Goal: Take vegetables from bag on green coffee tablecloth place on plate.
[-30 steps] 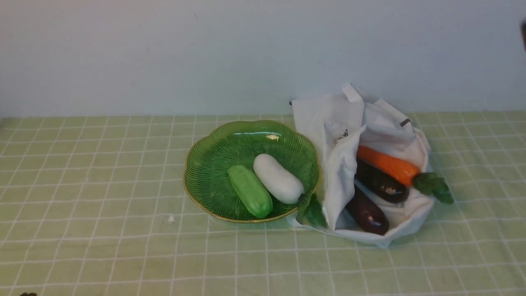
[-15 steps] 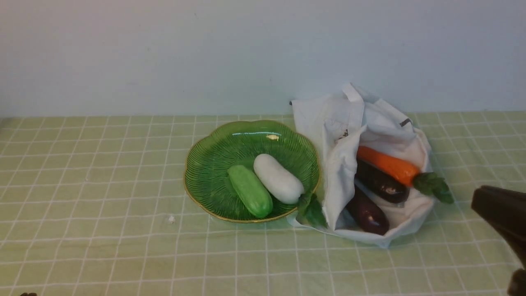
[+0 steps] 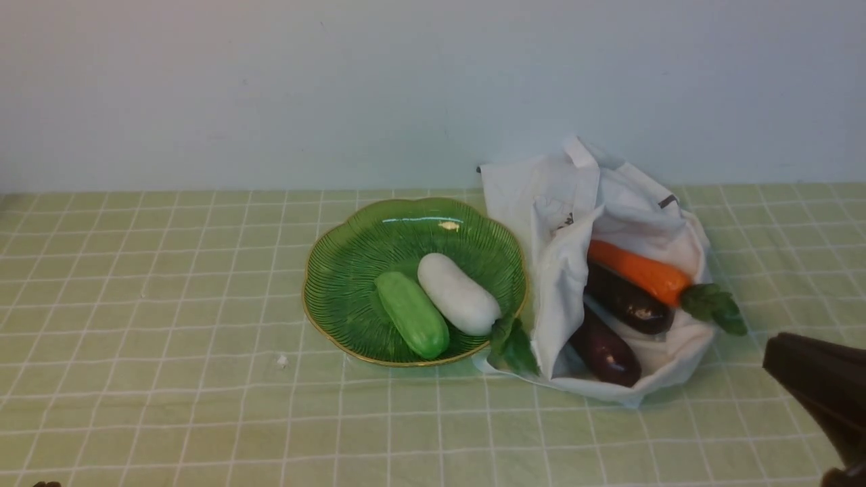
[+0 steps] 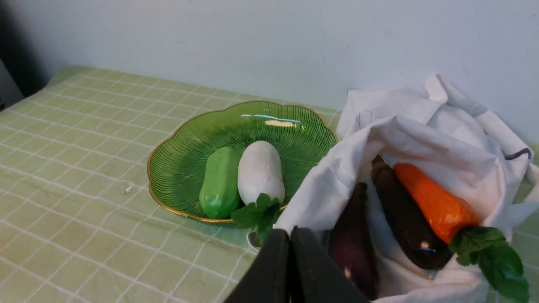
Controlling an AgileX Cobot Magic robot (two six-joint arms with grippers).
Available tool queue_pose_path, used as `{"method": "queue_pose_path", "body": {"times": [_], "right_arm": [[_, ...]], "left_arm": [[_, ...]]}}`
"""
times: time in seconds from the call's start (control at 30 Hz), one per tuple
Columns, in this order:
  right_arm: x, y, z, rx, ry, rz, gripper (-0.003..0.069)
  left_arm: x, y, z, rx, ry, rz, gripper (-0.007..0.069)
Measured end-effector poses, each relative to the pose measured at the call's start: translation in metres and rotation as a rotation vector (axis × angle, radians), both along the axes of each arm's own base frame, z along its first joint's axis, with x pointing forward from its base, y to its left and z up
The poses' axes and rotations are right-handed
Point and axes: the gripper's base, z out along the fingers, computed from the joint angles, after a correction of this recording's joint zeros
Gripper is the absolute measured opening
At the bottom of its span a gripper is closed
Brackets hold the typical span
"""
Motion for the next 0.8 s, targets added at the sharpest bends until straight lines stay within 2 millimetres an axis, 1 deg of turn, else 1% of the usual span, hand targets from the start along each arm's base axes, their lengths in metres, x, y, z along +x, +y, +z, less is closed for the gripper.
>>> {"method": "queue_pose_path", "body": {"times": [0.3,0.4,0.43,0.47,0.57,0.6,0.73,0.8], "right_arm": [[-0.003,-0.002,0.001,0.005,-0.012,0.000,-0.0015],[-0.014,-0.011,-0.004,-0.024,-0.076,-0.021,-0.0015],[-0.019,-0.017,-0.009,-0.020,-0.096,-0.047,-0.0015],[-0.020,-0.019,-0.010,-0.016,-0.097,-0.060,-0.0015],[-0.034,-0.034,-0.032,-0.006,-0.127,-0.162,-0.0015],[-0.041,-0.041,-0.047,-0.009,-0.136,-0.228,-0.0015],[-0.049,-0.051,-0.074,-0.019,-0.137,-0.351,-0.0015],[-0.050,-0.052,-0.080,-0.022,-0.134,-0.379,-0.0015]], "left_arm": [[0.000,0.000,0.000,0.000,0.000,0.000,-0.0004],[0.000,0.000,0.000,0.000,0.000,0.000,-0.0004],[0.000,0.000,0.000,0.000,0.000,0.000,-0.0004],[0.000,0.000,0.000,0.000,0.000,0.000,-0.0004],[0.000,0.000,0.000,0.000,0.000,0.000,-0.0004],[0.000,0.000,0.000,0.000,0.000,0.000,-0.0004],[0.000,0.000,0.000,0.000,0.000,0.000,-0.0004],[0.000,0.000,0.000,0.000,0.000,0.000,-0.0004]]}}
